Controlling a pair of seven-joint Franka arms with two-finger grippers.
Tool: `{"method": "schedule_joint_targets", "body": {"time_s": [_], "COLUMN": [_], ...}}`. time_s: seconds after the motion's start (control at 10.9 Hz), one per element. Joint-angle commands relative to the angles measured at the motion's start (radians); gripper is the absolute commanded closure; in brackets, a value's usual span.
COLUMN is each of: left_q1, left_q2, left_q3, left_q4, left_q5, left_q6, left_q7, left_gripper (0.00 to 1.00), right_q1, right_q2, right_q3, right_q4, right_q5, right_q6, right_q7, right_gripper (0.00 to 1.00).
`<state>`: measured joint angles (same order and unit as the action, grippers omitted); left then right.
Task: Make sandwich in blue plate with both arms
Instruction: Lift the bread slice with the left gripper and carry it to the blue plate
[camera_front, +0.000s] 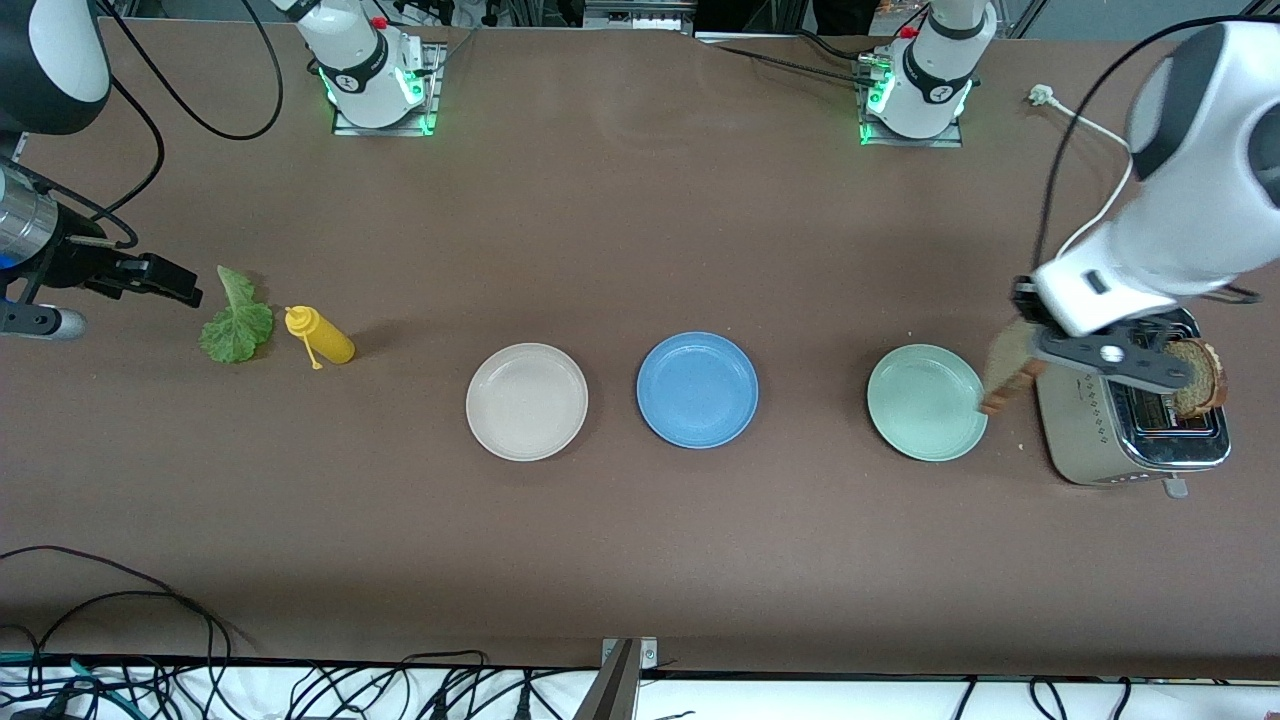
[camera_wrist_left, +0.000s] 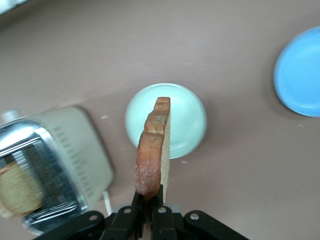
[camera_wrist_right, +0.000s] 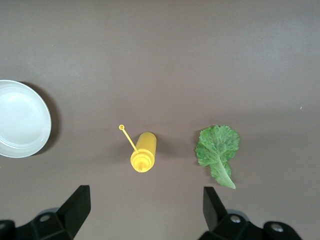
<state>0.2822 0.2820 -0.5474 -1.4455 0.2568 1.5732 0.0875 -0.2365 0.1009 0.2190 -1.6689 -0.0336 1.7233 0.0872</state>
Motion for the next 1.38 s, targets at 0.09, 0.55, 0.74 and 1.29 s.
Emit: {"method": "schedule_joint_targets", "body": {"time_s": [0.09, 0.55, 0.74, 1.29], "left_q1": [-0.110, -0.326, -0.319, -0.241], "left_q2": [0.133, 0.354, 0.451, 0.618], "left_q3": [-0.051, -0.049, -0.046, -0.020], "left_q4": [0.011, 0.095, 0.100, 0.100], "left_q5": [-0.097, -0.273, -0.483, -0.868], "left_q6": [-0.004, 0.131, 0.300, 0.493], "left_q7": [0.028, 0.012, 0.024, 0.248], "left_gripper": [1.00, 1.00, 1.00, 1.00], "right_q1": [-0.007, -0.007, -0.007, -0.007], "right_q2": [0.008, 0.008, 0.008, 0.008], "right_q3": [0.006, 0.005, 0.005, 0.005], "right_q4": [0.021, 0.021, 0.021, 0.021], "right_q5": [0.017, 0.017, 0.017, 0.017], "right_q6": [-0.016, -0.016, -0.016, -0.016], "right_q7": [0.006, 0.006, 0.006, 0.006], "right_gripper": [0.00, 0.00, 0.00, 0.00]}}
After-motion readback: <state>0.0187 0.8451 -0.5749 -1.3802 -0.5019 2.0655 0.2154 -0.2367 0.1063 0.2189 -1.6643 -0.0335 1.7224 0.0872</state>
